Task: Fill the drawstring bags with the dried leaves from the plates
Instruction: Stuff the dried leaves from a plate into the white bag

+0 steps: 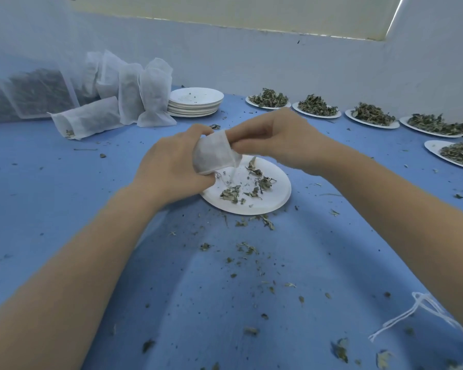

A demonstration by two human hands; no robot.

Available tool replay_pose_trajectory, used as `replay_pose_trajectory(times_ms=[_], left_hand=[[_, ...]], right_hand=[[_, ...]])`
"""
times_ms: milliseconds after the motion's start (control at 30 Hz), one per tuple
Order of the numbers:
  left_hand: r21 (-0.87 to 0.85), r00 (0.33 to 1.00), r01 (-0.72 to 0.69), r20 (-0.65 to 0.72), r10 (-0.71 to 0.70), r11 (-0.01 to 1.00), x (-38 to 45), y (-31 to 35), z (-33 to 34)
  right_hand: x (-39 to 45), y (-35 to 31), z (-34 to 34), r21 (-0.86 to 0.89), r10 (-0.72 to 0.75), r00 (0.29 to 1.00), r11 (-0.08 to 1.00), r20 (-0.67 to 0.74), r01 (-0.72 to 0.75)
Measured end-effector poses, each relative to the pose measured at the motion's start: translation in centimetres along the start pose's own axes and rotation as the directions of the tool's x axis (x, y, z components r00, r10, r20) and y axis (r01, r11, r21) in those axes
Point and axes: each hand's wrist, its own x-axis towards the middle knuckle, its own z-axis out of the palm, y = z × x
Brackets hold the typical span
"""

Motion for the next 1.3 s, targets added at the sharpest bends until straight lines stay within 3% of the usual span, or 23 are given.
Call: replay_pose_trajectory(times_ms=[67,133,233,333,433,567,767,1000,1300], left_hand=[[0.036,1.0,0.012,0.01,-0.012,0.999,0.1,-0.2,-0.1],[0.061,0.999,0.025,0.029,-0.027,0.998,0.1,-0.4,-0.1],[0.076,0.999,0.026,0.03,-0.028,0.997,0.2,-0.6,0.1],[0.083,0.999,0.035,0.02,-0.037,0.996,0.3,-0.7,0.2],[0.059,0.998,0.058,-0.001,-0.058,0.997,0.2,-0.8,0.2],[0.033,0.996,0.085,-0.015,-0.084,0.996,0.2,-1.0,0.3],[0.03,0.995,0.097,-0.013,-0.097,0.995,0.3,-1.1,0.3],[0.037,0.996,0.092,0.0,-0.092,0.995,0.4,-1.2,0.7],[0.015,0.995,0.098,-0.004,-0.098,0.995,0.4,-1.5,0.7]], right_hand=[[0.3,1.0,-0.5,-0.023,0.065,0.988,0.997,-0.14,-0.069],[0.7,2.1,-0.5,-0.255,0.165,0.969,0.944,-0.186,-0.209],[1.2,3.6,0.2,-0.608,0.254,0.966,0.759,-0.056,-0.235],[1.5,4.6,1.4,-0.714,0.264,0.964,0.679,0.02,-0.171],[1.1,4.8,1.7,-0.736,0.264,0.963,0.662,0.049,-0.143],[1.0,4.4,1.3,-0.677,0.192,0.981,0.724,0.018,-0.129],[2.0,4.2,2.5,-0.724,0.251,0.965,0.68,0.079,-0.118],[1.6,3.8,2.5,-0.708,0.174,0.982,0.703,0.077,-0.069],[0.0,2.5,2.7,-0.707,0.15,0.966,0.705,0.212,0.045]])
